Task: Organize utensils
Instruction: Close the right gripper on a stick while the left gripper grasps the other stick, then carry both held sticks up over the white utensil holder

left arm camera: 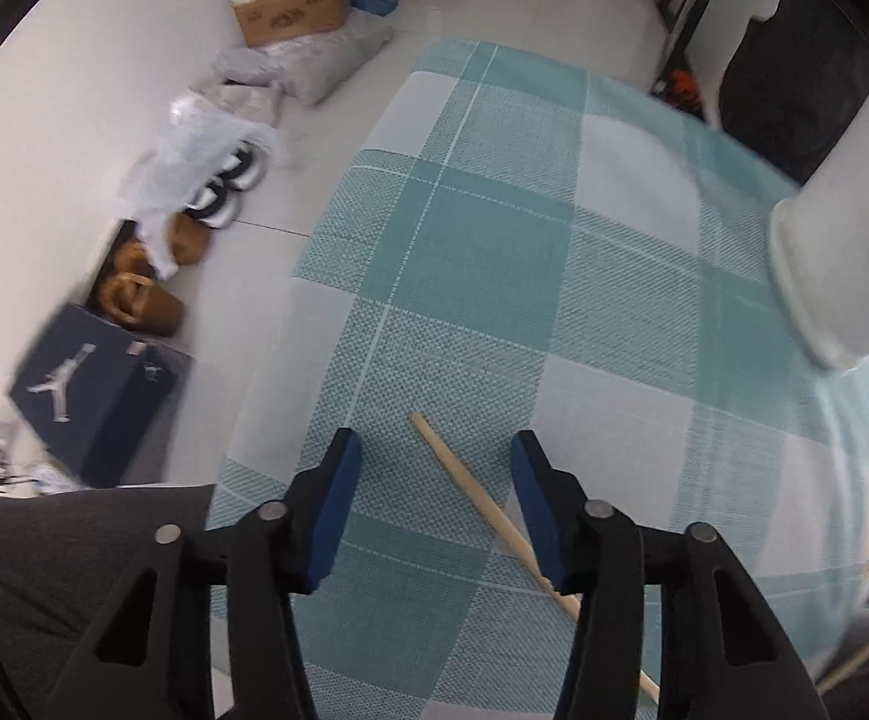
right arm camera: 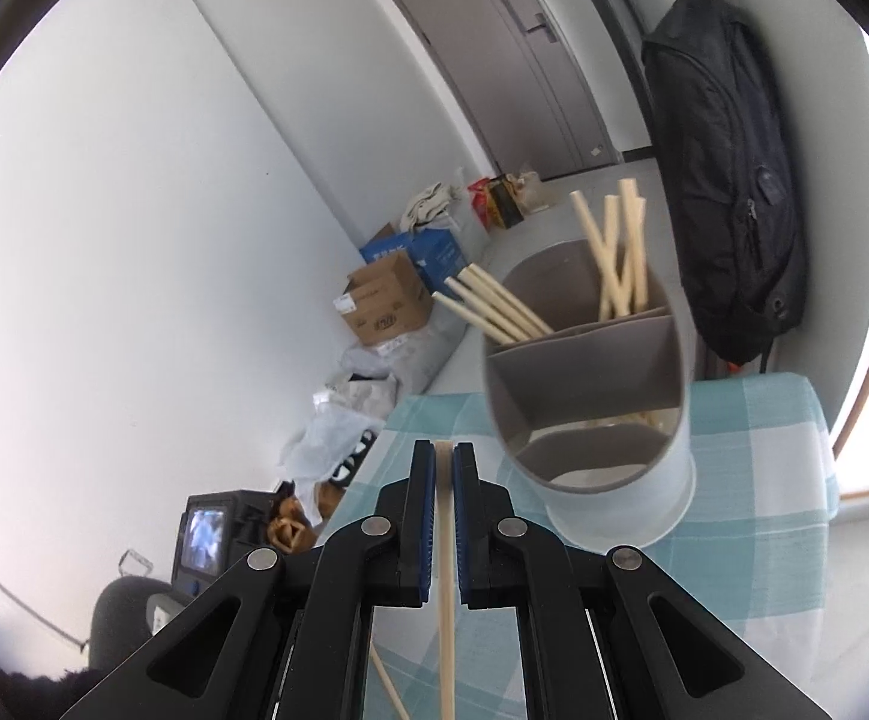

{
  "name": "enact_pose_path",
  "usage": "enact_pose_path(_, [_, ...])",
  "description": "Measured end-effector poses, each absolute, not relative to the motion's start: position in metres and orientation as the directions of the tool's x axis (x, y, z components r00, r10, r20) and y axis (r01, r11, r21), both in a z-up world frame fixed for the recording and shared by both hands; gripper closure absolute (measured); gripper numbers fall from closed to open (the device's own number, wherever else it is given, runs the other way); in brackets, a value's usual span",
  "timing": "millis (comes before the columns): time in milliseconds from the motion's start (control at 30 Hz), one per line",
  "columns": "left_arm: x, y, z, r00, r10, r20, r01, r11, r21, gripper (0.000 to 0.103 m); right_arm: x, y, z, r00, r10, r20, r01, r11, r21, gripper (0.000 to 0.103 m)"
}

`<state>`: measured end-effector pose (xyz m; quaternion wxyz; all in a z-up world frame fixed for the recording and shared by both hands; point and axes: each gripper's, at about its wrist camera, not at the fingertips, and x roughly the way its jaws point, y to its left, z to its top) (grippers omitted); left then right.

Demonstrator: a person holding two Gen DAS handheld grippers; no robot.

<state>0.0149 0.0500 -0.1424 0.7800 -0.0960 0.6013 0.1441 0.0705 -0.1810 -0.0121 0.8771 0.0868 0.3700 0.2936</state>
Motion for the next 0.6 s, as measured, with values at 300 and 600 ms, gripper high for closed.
enact_pose_path(300, [0.028, 0.029, -0.14, 0.254, 0.085, -0.963, -0.313, 0.95, 0.002, 0.102, 0.06, -0.204, -0.006, 0.556, 0.607, -0.568, -0.441, 0.795, 0.417, 0.098])
enact_pose_path(600, [0.039, 0.024, -0.113, 0.413, -0.047, -0.909, -0.235, 0.959, -0.156, 0.102, 0.054, -0.216, -0.007, 0.58, 0.59, -0.561, -0.423, 0.807, 0.412, 0.098])
